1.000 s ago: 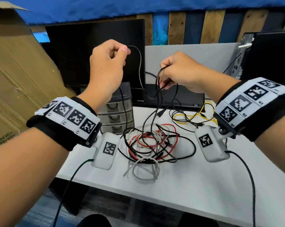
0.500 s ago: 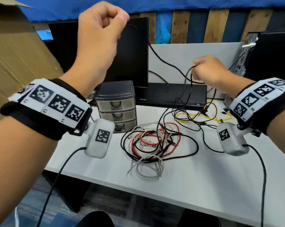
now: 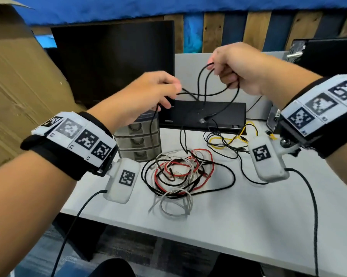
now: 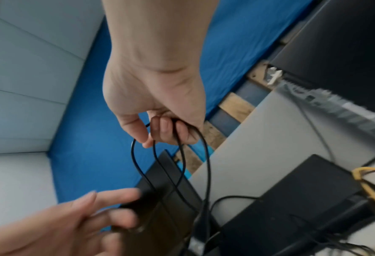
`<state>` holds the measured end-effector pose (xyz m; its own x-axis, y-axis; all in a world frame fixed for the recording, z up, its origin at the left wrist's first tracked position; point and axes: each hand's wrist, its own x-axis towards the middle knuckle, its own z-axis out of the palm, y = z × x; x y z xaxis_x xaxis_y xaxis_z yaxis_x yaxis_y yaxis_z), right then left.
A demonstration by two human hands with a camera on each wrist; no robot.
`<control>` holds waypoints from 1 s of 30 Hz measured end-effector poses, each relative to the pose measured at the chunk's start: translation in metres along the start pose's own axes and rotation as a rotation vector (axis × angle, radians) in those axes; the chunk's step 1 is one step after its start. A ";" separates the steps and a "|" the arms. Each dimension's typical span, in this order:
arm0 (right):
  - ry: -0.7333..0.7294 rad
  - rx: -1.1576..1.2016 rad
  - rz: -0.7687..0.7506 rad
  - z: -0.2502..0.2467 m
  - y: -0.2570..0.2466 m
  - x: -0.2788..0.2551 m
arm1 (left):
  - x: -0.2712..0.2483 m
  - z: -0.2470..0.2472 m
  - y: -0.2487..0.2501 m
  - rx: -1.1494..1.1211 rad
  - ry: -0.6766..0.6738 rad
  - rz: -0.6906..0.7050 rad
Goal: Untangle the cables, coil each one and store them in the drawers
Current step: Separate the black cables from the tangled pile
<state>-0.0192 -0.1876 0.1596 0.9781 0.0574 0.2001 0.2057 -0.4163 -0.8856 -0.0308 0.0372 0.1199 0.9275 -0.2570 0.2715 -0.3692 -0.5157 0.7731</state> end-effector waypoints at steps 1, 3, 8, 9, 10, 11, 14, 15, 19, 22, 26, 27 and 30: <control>-0.046 0.051 -0.025 0.003 -0.007 -0.003 | 0.000 0.004 0.001 0.020 -0.073 -0.019; -0.131 0.131 -0.055 0.008 -0.016 -0.005 | -0.002 0.012 0.003 0.090 -0.172 -0.004; -0.085 0.221 -0.212 0.017 -0.025 -0.005 | -0.006 0.019 0.004 0.168 -0.116 0.050; -0.037 0.216 -0.252 0.017 -0.026 -0.003 | -0.006 0.017 0.003 0.169 -0.101 0.044; 0.023 0.196 -0.286 0.017 -0.028 -0.002 | -0.006 0.015 0.001 0.168 -0.092 0.033; 0.094 0.161 -0.317 0.016 -0.029 0.000 | -0.006 0.012 -0.001 0.171 -0.084 0.017; 0.232 0.021 -0.389 0.014 -0.030 0.003 | -0.006 0.002 -0.007 0.111 -0.043 -0.050; 0.232 -0.022 -0.413 0.016 -0.029 0.003 | -0.006 0.000 -0.007 0.058 -0.017 -0.071; 0.191 -0.304 -0.554 0.038 -0.027 -0.005 | -0.005 -0.006 -0.001 -0.155 0.128 -0.143; 0.155 -0.532 -0.615 0.051 -0.024 -0.009 | -0.006 -0.011 0.006 -0.226 0.211 -0.103; 0.002 -0.765 -0.510 0.066 -0.022 -0.003 | -0.010 -0.017 0.010 -0.386 0.243 -0.032; -0.048 -0.730 -0.424 0.069 -0.024 0.000 | -0.009 -0.017 0.011 -0.436 0.251 -0.029; -0.248 -0.315 -0.160 0.073 -0.033 0.003 | -0.008 -0.017 0.010 -0.595 0.269 0.002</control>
<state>-0.0207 -0.1070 0.1587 0.9206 0.3446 0.1839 0.3735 -0.6387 -0.6727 -0.0405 0.0479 0.1352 0.9375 -0.0042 0.3479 -0.3473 0.0453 0.9366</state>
